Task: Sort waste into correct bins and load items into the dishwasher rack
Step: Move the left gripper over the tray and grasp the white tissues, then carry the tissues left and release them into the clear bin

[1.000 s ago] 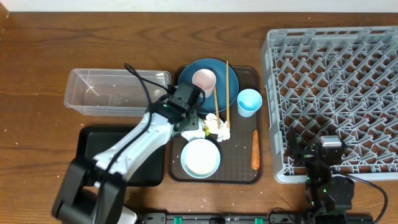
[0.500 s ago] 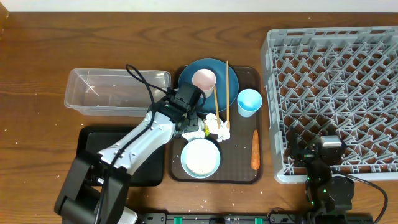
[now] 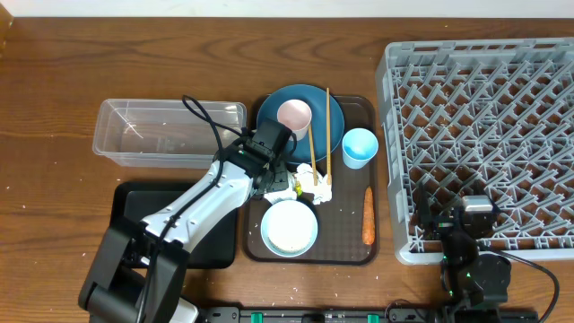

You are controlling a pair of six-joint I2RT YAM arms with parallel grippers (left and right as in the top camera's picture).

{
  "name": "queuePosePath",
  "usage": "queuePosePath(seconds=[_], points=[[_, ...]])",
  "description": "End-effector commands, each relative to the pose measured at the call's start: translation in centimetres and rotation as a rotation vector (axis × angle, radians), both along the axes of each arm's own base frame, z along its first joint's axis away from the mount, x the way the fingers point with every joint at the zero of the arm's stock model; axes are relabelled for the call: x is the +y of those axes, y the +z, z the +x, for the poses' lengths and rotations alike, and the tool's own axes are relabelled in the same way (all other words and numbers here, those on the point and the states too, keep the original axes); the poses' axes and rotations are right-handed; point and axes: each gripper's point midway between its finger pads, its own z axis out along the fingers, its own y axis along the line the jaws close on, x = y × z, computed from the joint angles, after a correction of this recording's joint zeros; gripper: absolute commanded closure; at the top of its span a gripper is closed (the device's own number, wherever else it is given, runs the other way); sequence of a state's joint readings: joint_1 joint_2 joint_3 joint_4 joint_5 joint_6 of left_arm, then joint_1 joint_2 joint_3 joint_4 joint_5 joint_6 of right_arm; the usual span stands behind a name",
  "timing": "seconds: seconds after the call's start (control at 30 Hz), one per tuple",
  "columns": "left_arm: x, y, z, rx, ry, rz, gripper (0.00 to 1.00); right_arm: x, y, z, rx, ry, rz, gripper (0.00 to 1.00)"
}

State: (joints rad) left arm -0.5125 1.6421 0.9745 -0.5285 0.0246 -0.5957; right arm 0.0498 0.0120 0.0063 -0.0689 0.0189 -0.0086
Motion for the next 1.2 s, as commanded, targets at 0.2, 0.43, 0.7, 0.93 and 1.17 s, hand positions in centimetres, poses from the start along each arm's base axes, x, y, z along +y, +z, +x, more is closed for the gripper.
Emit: queuePosePath(seconds=[0.2, 0.43, 0.7, 0.93, 1.17], points=[[-0.4, -0.6, -0.9, 0.046, -0.005, -0.016, 0.56, -0.2, 0.0, 0.0, -0.001, -0.009, -0.004, 0.01], [-0.2, -1.0, -1.2, 0.06, -0.001, -0.009, 0.51, -0.2, 0.0, 0.0, -0.001, -0.009, -0.004, 0.01], [-0.4, -2.3, -1.2, 0.091, 0.033, -0.016, 0.52, -0.2, 0.0, 0.0, -0.001, -0.009, -0.004, 0.01], [-0.6, -1.7, -1.0, 0.074, 0.031, -0.029, 0.72, -0.2, 0.0, 0.0, -0.001, -0.009, -0.004, 0.01], [-0.7, 0.6, -0.6, 0.015, 0.03, -0.055, 0.81, -0.2, 0.0, 0.0, -0.001, -0.009, -0.004, 0.01]])
